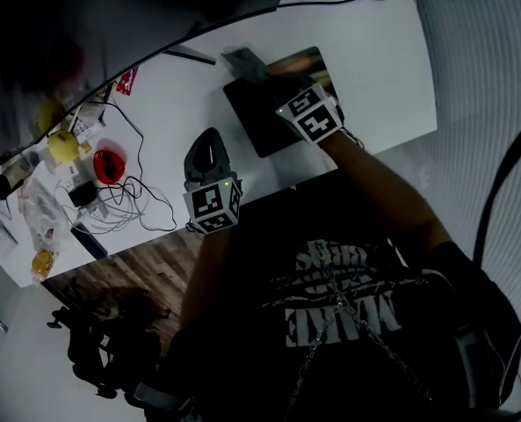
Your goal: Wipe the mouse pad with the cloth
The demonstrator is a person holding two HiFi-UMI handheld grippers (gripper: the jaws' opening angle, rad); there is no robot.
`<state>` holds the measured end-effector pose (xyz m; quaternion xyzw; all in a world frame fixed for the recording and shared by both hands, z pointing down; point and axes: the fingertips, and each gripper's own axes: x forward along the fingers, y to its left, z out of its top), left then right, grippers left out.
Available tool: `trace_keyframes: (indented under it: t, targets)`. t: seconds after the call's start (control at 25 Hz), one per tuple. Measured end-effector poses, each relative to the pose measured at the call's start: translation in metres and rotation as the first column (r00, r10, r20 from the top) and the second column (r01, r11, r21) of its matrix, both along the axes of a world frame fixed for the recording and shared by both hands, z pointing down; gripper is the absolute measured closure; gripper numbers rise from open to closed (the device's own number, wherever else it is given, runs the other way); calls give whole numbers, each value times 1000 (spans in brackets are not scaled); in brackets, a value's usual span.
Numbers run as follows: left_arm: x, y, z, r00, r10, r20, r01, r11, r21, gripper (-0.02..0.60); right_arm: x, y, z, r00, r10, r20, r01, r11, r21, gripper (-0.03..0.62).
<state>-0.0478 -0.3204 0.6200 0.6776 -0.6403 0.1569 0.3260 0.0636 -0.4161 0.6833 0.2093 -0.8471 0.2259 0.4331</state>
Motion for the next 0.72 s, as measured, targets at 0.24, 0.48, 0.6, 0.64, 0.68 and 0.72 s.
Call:
trace_keyframes:
  t: [0.24, 0.48, 0.6, 0.64, 0.68, 0.72]
  targets:
    - [4, -9, -6, 999, 20, -46, -19, 999, 37, 577, 113, -52, -1, 971, 199, -131, -185, 977, 108, 582]
    - [1, -7, -15, 998, 35, -44, -33, 998, 48, 577, 87, -33, -16, 982, 185, -36, -185, 982, 26, 582]
    - [-4, -4, -19, 999, 35, -39, -33, 998, 52, 577, 23, 24, -33, 995, 80, 67, -76, 995, -71, 582]
    - [-5, -3, -19, 999, 35, -37, -33, 998, 50, 577, 4, 45, -31, 996, 36, 80, -28, 995, -100, 582]
    - [-6, -2, -19, 999, 34, -35, -32, 998, 47, 577, -12, 64, -26, 996, -7, 84, 17, 993, -116, 583]
    - [-7, -2, -19, 999, 34, -32, -32, 998, 47, 577, -22, 78, -20, 996, -44, 77, 53, 991, -122, 583]
